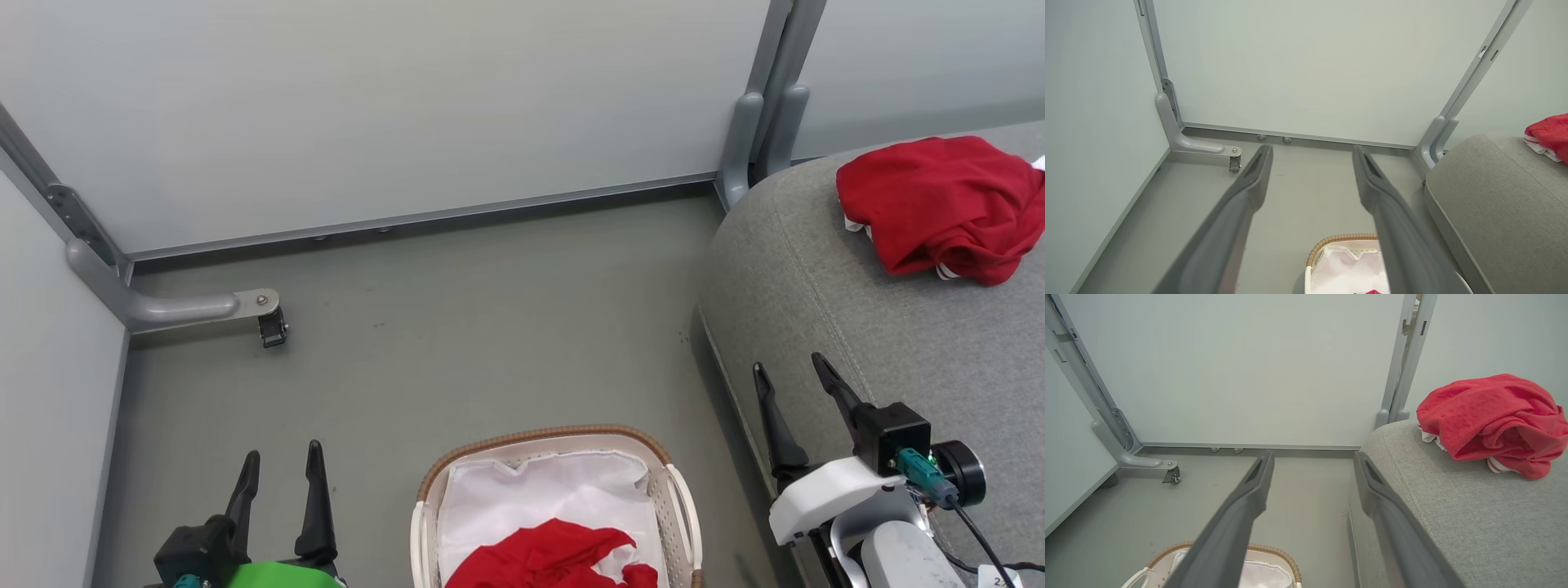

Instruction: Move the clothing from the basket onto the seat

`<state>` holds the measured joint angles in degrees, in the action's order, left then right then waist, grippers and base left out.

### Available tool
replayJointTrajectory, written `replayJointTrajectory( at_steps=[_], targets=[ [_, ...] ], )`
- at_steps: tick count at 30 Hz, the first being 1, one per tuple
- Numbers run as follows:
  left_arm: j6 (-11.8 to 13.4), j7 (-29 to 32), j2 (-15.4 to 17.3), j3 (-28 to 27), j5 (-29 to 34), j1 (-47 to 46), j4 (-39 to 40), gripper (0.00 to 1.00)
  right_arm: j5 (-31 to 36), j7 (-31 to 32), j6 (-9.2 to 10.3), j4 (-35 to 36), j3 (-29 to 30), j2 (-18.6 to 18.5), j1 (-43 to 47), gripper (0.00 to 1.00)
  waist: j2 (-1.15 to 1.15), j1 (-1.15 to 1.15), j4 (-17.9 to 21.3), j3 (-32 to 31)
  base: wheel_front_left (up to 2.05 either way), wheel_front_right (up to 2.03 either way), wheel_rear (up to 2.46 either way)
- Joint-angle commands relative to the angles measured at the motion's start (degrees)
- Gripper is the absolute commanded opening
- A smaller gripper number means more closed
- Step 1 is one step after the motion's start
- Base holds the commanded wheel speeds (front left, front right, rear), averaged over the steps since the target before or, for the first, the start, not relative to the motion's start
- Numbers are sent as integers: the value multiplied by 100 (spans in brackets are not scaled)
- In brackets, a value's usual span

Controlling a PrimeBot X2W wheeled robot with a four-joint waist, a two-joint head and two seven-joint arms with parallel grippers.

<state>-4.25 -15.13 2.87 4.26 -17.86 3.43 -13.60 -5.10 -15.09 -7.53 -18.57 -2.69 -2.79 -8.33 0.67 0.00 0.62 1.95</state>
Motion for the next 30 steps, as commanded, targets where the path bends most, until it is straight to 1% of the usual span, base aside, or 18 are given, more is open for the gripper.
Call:
replayJointTrajectory(
  at_steps=[1,11,17,21,25,30],
  targets=[
    [22,-3,4,17,-27,-84,-12,100,-27,-13,8,-18,23,-20,-53,100,-67,0,-2,9,0,0,0],
    [25,-3,4,68,-38,-179,-14,100,-20,-13,8,38,81,-20,-142,100,-67,0,0,137,0,0,0],
    [-39,-3,4,297,130,-416,-96,100,17,-13,8,121,174,-21,-284,100,-67,0,3,394,0,0,0],
    [-144,-2,4,734,345,-815,-451,100,47,-13,8,237,258,-20,-452,100,-67,0,19,681,0,0,0],
    [-240,81,6,1388,452,-1486,-1167,100,112,-13,8,372,306,-20,-758,100,-67,0,113,1100,0,0,0],
    [-306,386,12,2336,443,-2413,-2126,100,136,-13,8,594,433,-19,-1261,100,-67,0,299,1765,0,0,0]
  ],
)
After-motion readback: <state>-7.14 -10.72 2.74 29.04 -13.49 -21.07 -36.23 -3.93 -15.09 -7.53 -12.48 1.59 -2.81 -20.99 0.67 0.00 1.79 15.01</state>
